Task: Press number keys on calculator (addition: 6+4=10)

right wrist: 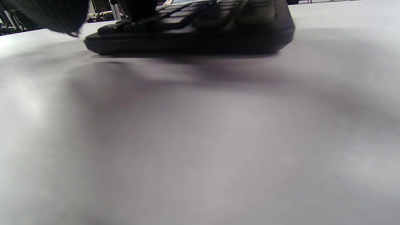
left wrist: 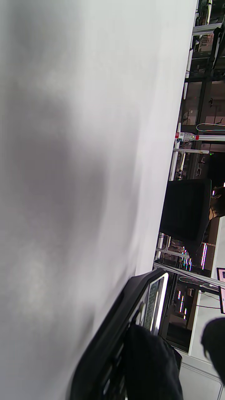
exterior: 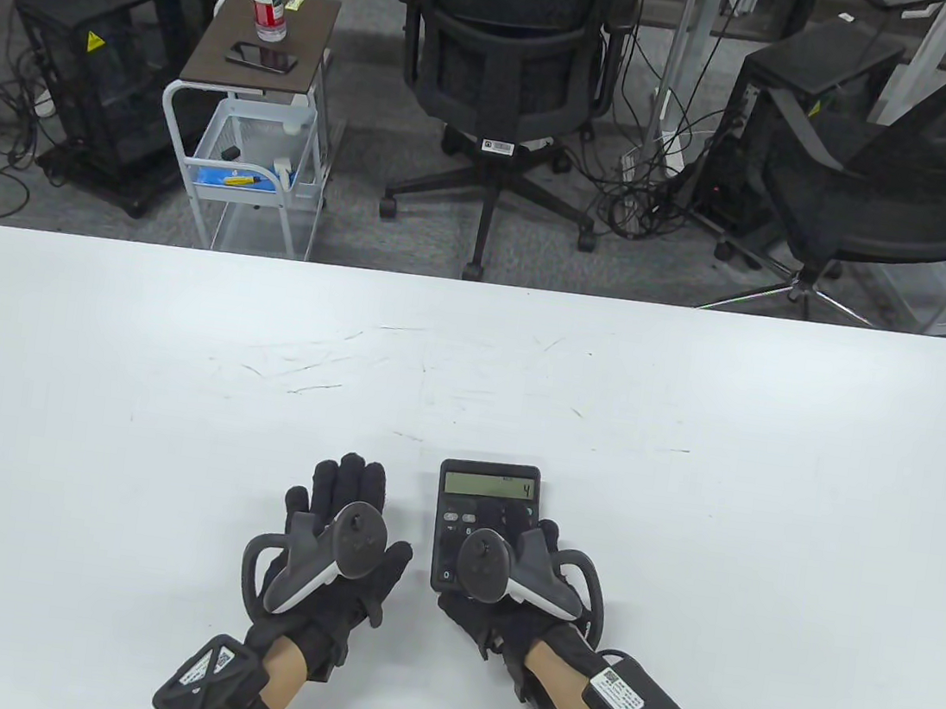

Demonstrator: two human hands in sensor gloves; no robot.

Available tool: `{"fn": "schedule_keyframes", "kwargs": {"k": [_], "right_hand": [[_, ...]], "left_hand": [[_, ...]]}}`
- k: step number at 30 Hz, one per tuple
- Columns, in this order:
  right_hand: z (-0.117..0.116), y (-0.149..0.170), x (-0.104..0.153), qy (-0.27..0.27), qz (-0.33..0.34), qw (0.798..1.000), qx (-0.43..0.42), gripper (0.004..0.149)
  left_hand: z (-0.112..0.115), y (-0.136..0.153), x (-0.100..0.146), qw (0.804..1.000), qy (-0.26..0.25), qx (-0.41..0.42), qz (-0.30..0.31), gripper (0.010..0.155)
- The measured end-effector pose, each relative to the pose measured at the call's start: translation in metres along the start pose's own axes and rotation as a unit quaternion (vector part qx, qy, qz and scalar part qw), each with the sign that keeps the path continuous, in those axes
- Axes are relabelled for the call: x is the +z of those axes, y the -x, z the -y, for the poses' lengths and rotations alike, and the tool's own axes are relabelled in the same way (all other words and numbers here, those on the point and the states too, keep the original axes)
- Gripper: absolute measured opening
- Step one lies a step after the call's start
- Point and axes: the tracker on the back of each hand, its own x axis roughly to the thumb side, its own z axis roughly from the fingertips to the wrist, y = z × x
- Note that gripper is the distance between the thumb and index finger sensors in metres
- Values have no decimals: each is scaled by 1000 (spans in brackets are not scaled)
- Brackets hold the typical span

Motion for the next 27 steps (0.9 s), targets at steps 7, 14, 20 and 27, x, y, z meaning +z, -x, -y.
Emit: {"fn": "schedule_keyframes", "kwargs": {"k": [7,14,20,27], "right_hand": [[0,0,0,-3,-2,1000,-1,72],[-2,2,2,12,14,1000,4,74],[6,25,9,19,4,1000,-24,74],[12,59,32,-12,1,998,-59,69]], "left_hand": [[-1,-4,2,1000,1,-2,5,89],[0,-6,3,1000,2,-4,10,88],[0,-6,3,1000,4,-2,8,88],[0,-6,3,1000,5,-5,9,88]]}}
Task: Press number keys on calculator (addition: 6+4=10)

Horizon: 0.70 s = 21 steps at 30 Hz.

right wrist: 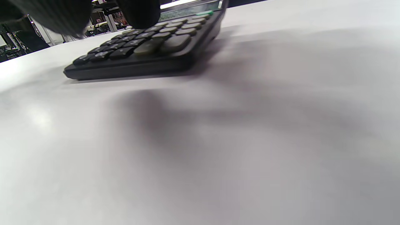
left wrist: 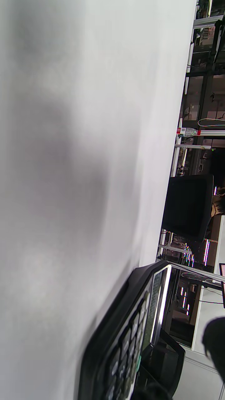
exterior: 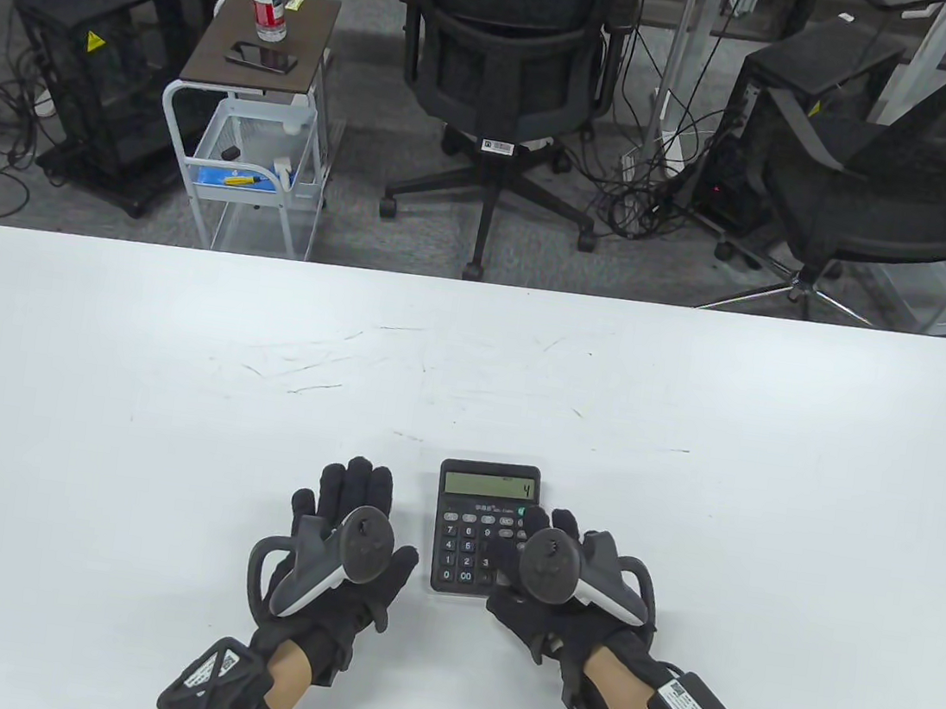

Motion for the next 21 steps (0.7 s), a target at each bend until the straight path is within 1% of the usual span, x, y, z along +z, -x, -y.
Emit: {"fn": "schedule_keyframes", "kwargs": {"k": [8,15,21], "right_hand": [[-1,17,17,-8,4,1000,3,70],[-7,20,18,-14,-7,1000,0,67],[-6,20,17,-15,-10,1000,-8,65]], "left_hand": [[1,-1,0,1000,1,-2,0,88],[1,-2,0,1000,4,-5,0,88],[2,-2,0,1000,3,-4,1,88]]}}
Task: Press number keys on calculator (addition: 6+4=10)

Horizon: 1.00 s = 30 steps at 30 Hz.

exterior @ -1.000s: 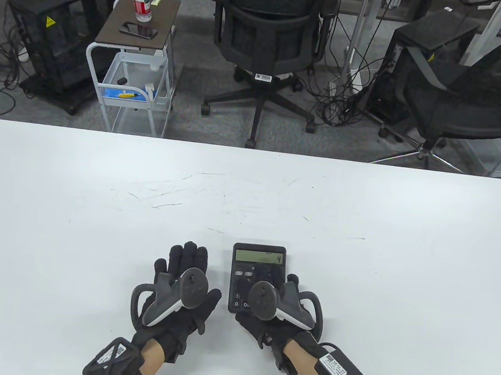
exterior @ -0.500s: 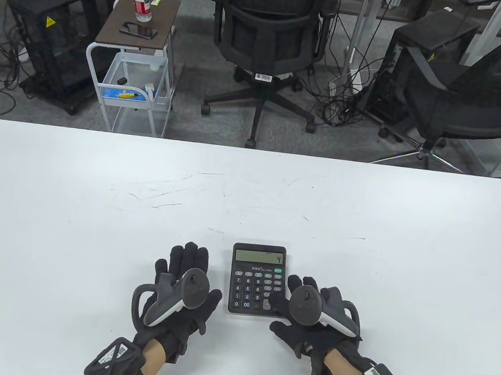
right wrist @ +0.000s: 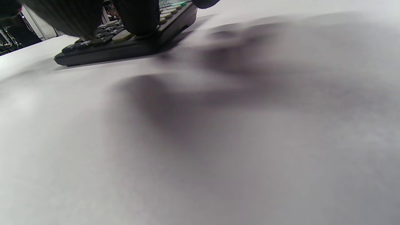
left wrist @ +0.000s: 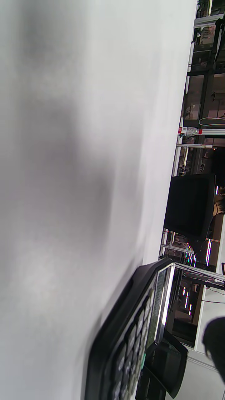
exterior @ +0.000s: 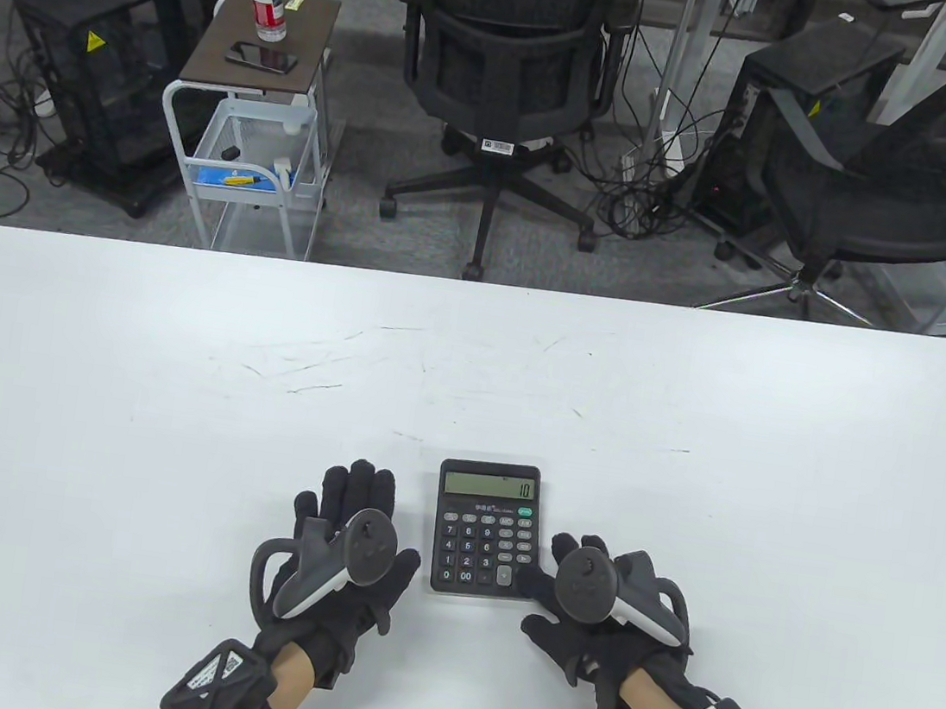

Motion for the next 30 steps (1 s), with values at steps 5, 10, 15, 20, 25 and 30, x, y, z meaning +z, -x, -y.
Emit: {"fn": "schedule_keyframes", "kwargs": {"k": [5,10,15,20,25,30], "right_hand": [[1,0,-1,-4,-3,1000,-6,64],[1,1,-1,19,8,1000,-7,66],[7,6,-5,78,-16,997,-12,77],[11,8,-9,123,-50,991,24,85],[18,13,-8,154,-71,985,30,87],[22,20,-8,165,-81,983,20,88]], "left_hand": [[1,-1,0,1000,0,-1,1,88],[1,-1,0,1000,-1,0,3,88],[2,-2,0,1000,-2,0,5,88],[2,-2,0,1000,-3,0,5,88],[2,-2,0,1000,-6,-1,6,89],[2,-2,0,1000,-8,-2,8,89]]}}
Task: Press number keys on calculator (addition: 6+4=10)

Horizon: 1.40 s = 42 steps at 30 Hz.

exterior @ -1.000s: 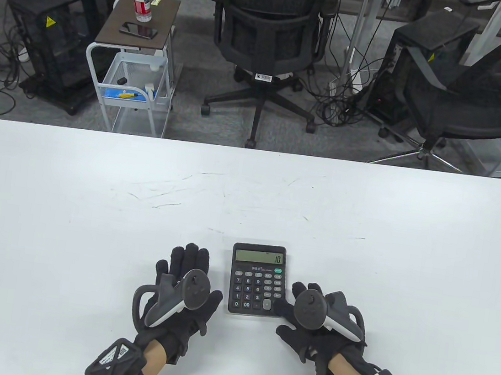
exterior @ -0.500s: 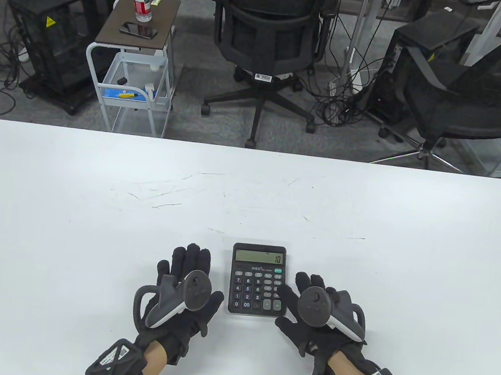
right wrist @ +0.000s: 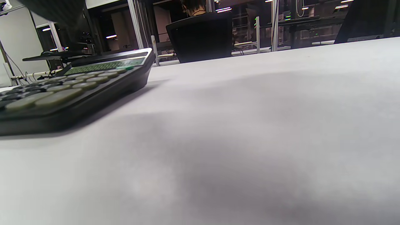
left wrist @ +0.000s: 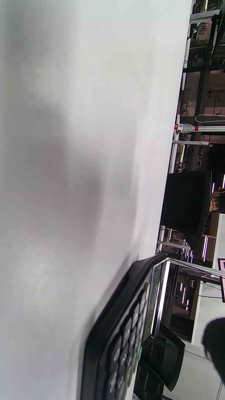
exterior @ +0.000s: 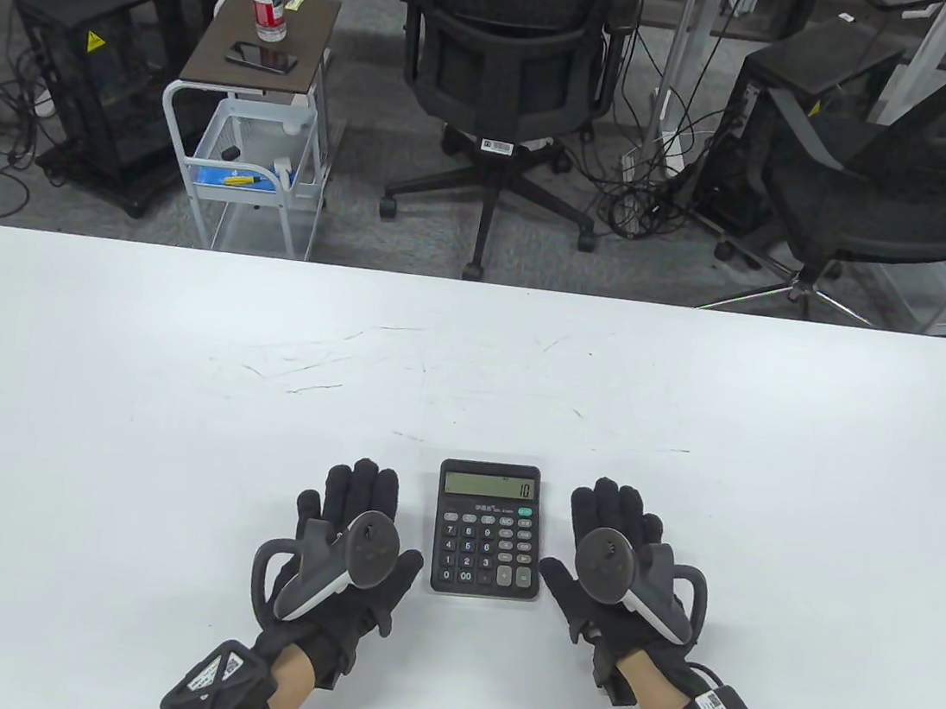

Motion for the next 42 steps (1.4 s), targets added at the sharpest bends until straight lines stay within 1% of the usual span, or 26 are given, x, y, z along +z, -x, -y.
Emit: {"fn": "schedule_keyframes", "kwargs": {"k": [11,26,42], "right_hand": [[2,15,2,-3,-11,1000,1,88],[0,11,2,-21,-7,1000,10,88],[-1,8,3,-17,-4,1000,18,88]], "left_hand": [[1,-1,-1,1000,1,1,2,89],[1,-2,-1,1000,0,-4,2,89],[1,-4,-1,1000,-6,-9,6,89]]}}
